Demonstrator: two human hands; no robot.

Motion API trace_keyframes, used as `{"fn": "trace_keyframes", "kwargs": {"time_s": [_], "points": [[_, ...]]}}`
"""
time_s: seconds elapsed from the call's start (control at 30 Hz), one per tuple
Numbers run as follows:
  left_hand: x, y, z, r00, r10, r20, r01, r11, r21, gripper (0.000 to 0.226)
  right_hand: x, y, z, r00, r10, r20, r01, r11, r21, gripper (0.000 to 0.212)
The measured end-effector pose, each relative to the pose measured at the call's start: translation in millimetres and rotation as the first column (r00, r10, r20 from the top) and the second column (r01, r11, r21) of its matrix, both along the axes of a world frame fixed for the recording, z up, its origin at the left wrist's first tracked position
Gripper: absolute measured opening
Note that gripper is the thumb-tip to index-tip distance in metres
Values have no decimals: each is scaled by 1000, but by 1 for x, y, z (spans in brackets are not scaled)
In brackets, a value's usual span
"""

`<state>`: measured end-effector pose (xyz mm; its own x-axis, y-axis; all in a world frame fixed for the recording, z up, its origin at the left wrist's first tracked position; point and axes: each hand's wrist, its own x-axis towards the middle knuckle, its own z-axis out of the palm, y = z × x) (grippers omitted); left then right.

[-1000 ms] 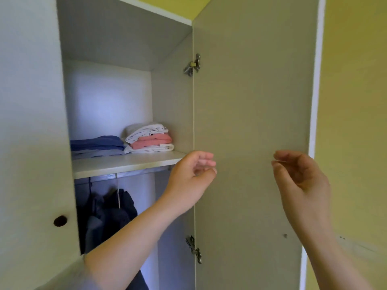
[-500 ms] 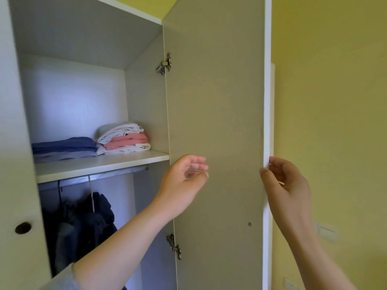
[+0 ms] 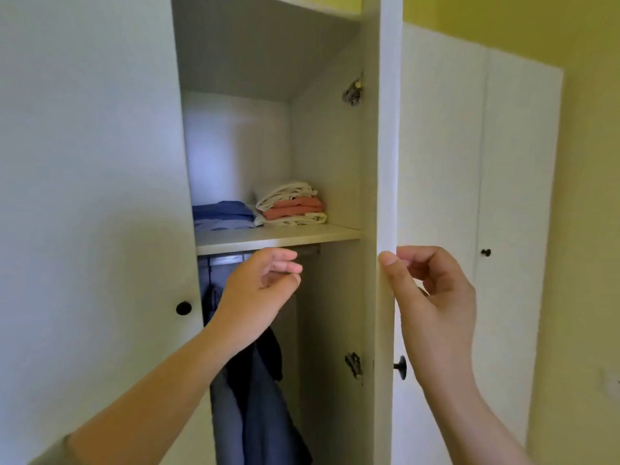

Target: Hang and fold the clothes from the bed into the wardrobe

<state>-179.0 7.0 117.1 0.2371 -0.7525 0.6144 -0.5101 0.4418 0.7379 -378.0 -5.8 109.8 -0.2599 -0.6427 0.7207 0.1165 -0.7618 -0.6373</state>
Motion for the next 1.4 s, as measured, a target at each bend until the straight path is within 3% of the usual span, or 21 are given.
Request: {"fn": "trace_keyframes", "kwargs": {"time_s": [0.17, 0.3, 0.57, 0.77, 1.0, 1.1, 1.2, 1.27, 1.33, 1.4], "points": [[61, 28, -12, 977, 199, -76, -198, 980, 19, 30, 62, -6, 0, 983, 173, -54, -174, 984, -19, 8], [93, 47, -16, 937, 348, -32, -347, 937, 44, 25, 117, -23, 0, 949, 295, -110, -296, 955, 6, 13], [133, 67, -23, 836, 536, -115, -524, 843, 119, 28, 230, -77, 5, 875, 310, -372, -306, 949, 71, 15], [157, 58, -27, 787, 604, -127, -587, 796, 146, 26, 273, -112, 10, 828, 300, -473, -302, 950, 74, 7], [165, 46, -26, 770, 624, -133, -608, 781, 142, 27, 291, -126, 12, 771, 297, -564, -298, 950, 93, 21], [165, 46, -25, 776, 616, -138, -601, 788, 136, 27, 287, -124, 14, 722, 368, -586, -352, 924, 147, 30], [162, 52, -25, 794, 593, -134, -581, 805, 120, 26, 263, -118, 19, 602, 574, -556, -503, 813, 294, 45], [161, 56, -25, 804, 578, -140, -567, 816, 117, 27, 236, -111, 20, 596, 629, -499, -570, 769, 290, 38], [158, 61, -26, 821, 554, -134, -545, 832, 101, 27, 196, -105, 30, 665, 670, -331, -663, 733, 152, 25], [158, 64, -24, 818, 557, -147, -549, 831, 94, 27, 147, -99, 51, 658, 736, -162, -752, 653, -87, 26]]}}
